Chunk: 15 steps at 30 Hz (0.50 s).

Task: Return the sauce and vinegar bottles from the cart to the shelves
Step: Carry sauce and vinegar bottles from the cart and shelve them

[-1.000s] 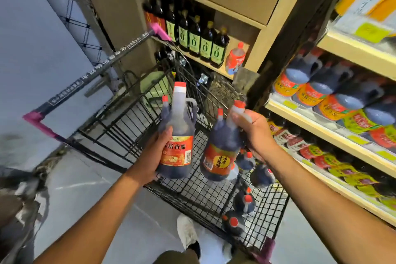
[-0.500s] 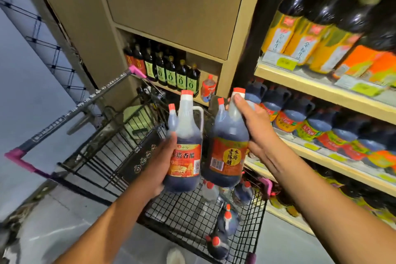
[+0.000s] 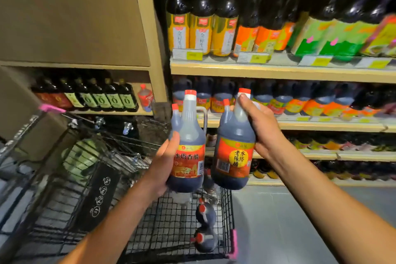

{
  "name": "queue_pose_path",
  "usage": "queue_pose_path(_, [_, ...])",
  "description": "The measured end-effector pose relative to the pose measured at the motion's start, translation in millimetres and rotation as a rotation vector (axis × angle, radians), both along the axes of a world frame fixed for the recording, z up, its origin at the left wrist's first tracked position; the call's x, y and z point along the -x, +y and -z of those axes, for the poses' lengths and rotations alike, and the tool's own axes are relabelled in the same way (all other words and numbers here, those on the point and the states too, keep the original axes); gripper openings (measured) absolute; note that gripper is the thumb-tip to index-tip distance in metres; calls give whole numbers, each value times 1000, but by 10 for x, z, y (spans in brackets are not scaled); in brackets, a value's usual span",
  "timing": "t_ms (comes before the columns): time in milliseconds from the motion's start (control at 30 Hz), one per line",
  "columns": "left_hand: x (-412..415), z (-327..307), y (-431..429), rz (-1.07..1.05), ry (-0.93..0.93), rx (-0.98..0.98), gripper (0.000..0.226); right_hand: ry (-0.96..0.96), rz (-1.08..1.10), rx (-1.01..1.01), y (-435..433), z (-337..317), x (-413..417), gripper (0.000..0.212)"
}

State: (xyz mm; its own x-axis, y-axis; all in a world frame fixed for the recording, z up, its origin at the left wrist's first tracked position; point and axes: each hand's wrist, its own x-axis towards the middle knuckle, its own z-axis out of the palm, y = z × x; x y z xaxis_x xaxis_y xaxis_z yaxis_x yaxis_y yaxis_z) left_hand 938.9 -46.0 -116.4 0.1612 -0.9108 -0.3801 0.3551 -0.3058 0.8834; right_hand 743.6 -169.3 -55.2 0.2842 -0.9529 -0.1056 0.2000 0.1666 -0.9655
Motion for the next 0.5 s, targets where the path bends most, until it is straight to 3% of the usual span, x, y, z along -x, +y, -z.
queue_pose_path(100, [299, 12, -207, 133, 38, 33, 79, 12, 161, 21, 67, -64, 478, 32])
queue_pose_path(233, [858, -1, -480, 277, 24, 79, 67, 21, 376, 8, 233, -138, 1199, 24])
queue_pose_path(367, [1556, -52, -661, 442, 6, 77, 83, 43, 544, 19, 513, -228, 1955, 27])
queue_pose_path(500, [2341, -129, -677, 608, 31, 126, 64, 108, 728, 11, 842, -267, 2738, 28])
